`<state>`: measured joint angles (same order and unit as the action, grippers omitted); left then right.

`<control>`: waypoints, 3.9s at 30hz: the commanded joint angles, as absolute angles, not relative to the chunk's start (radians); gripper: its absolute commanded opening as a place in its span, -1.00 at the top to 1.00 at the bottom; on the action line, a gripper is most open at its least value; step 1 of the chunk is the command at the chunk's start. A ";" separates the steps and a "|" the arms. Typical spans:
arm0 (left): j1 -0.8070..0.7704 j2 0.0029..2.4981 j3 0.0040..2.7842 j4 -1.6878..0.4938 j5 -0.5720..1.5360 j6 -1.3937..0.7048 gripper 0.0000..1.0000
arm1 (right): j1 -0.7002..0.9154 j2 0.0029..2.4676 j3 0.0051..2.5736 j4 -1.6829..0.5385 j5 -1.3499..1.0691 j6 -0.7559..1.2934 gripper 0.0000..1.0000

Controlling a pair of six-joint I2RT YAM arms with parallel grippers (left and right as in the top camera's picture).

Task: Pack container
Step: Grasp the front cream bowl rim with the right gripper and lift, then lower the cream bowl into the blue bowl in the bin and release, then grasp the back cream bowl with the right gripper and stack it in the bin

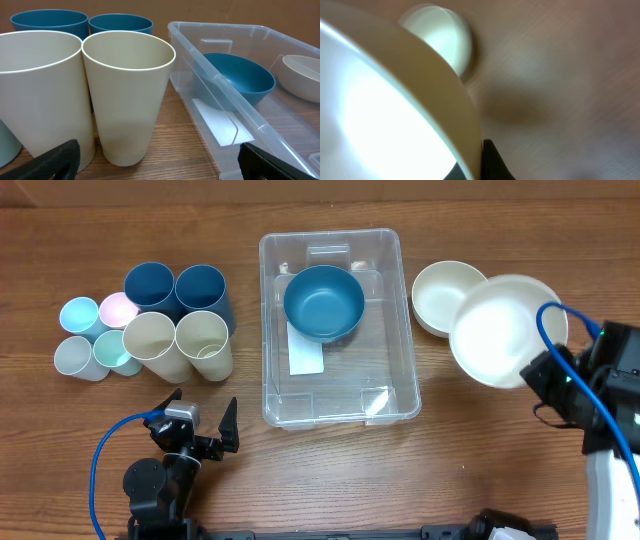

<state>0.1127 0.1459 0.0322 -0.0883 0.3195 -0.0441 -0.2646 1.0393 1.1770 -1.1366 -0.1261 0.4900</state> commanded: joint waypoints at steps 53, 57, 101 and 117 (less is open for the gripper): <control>0.109 0.136 0.023 -0.085 0.334 -0.029 -1.00 | 0.546 1.863 1.344 -0.579 -0.150 0.379 0.88; 0.109 0.136 0.023 -0.085 0.334 -0.029 -1.00 | 0.543 1.864 1.343 -0.531 -0.060 0.378 0.88; 0.109 0.136 0.023 -0.085 0.334 -0.029 -1.00 | -0.224 2.072 1.565 -0.955 -0.215 0.386 0.92; 0.109 0.136 0.023 -0.085 0.334 -0.029 -1.00 | 0.133 1.415 1.581 -0.896 -0.113 0.341 0.92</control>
